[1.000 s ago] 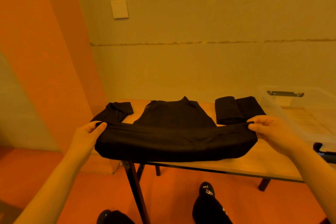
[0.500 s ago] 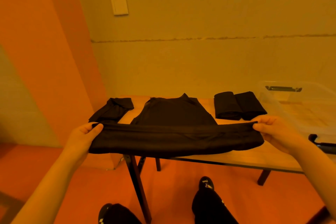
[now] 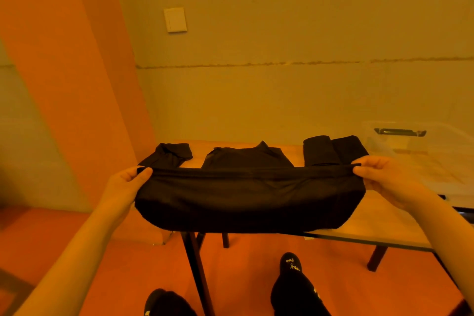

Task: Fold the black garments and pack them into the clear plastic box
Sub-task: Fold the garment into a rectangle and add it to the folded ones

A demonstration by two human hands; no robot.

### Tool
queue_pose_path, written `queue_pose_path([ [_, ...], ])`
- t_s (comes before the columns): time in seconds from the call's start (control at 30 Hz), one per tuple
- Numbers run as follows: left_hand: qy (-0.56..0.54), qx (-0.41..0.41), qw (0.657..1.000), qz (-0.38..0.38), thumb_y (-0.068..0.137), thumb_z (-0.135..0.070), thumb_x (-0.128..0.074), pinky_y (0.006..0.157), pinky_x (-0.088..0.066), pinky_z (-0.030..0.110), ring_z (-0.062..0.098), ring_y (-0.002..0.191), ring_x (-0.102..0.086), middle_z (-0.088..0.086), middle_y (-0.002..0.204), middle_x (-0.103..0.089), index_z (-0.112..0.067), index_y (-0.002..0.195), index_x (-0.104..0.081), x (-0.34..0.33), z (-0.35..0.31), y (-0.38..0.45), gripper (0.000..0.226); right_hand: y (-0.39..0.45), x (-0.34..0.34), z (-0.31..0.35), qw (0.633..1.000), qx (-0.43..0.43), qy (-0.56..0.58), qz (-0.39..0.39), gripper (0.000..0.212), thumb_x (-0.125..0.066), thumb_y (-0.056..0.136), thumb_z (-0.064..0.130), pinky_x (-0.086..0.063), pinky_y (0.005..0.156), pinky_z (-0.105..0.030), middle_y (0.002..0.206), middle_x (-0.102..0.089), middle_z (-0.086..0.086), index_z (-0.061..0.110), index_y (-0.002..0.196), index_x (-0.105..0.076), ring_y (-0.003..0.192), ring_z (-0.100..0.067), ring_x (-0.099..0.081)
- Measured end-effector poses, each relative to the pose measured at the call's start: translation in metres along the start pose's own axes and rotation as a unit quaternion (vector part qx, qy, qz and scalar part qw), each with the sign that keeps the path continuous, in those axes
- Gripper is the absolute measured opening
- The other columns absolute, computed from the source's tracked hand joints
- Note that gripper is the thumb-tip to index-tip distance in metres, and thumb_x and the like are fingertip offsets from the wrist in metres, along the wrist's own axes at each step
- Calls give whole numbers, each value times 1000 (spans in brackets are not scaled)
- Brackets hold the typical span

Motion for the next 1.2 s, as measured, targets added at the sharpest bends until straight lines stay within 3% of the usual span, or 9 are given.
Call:
queue_pose_path([
  [0.1,17,3,1000,-16,94,-20,-53,68,-48,36,24,81,-63,10,92,-67,-21,87,-67,-8,-2,26,16,34,14,-6,997,-16,-45,-65,17,-54,87,1,-53,54,-18,63,-70,4,12,81,-65,63,-8,-67],
  [0.23,36,8,999,-37,93,-25,-55,74,-50,46,31,84,-63,12,89,-67,-20,86,-68,-25,-3,81,15,90,24,-5,991,-36,-70,-105,11,-57,87,5,-54,58,-20,79,-68,-5,12,85,-66,71,-15,-66],
  [0.5,110,11,993,-40,92,-25,-57,67,-47,39,27,71,-58,15,78,-62,-5,85,-67,-77,29,247,23,248,25,-30,982,-80,-132,-105,19,-60,87,5,-51,52,-14,61,-64,0,9,69,-61,52,-4,-62],
  [0.63,255,-8,966,-40,93,-20,-56,60,-37,35,33,66,-54,14,66,-52,-6,71,-57,-106,60,312,27,321,21,-65,956,-127,-227,-139,12,-59,89,8,-49,61,-22,82,-60,-12,0,97,-62,68,-17,-58],
  [0.73,393,-44,917,-52,91,-17,-57,85,-43,43,39,107,-54,23,109,-60,0,121,-54,-130,73,313,35,344,3,-81,895,-128,-402,-147,37,-56,91,15,-44,81,-31,119,-58,-12,9,128,-50,104,-25,-58],
  [0.8,430,-119,895,-14,91,-25,-55,97,-39,45,39,119,-46,22,128,-52,0,130,-49,-165,75,282,46,335,-36,-88,888,-65,-442,-106,43,-52,93,20,-43,92,-31,132,-52,-6,17,135,-44,117,-21,-52],
  [0.97,545,-98,801,229,84,-71,-12,113,5,34,16,144,7,-3,157,3,-29,149,-6,-238,133,196,78,269,-136,-144,836,25,-526,158,69,-22,89,60,-8,115,-25,156,-12,7,24,148,-16,143,-8,-5],
  [1.1,572,-111,771,258,45,-79,38,109,11,33,11,135,22,-4,157,10,-36,144,10,-218,162,183,111,240,-109,-182,802,-25,-578,150,120,33,46,81,6,109,-25,156,4,9,28,148,-2,133,0,15],
  [1.2,572,-137,755,289,47,-79,37,110,11,32,9,132,23,-2,157,9,-35,144,8,-213,160,178,111,223,-106,-176,788,-48,-597,145,80,1,83,71,3,113,-29,157,6,5,24,148,0,142,-9,9],
])
Point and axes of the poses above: each hand's wrist, its own y-axis towards the middle knuckle, its own x-axis out of the back of the hand, z = x × y, the point moved 10 cm from there along y, towards the middle knuckle
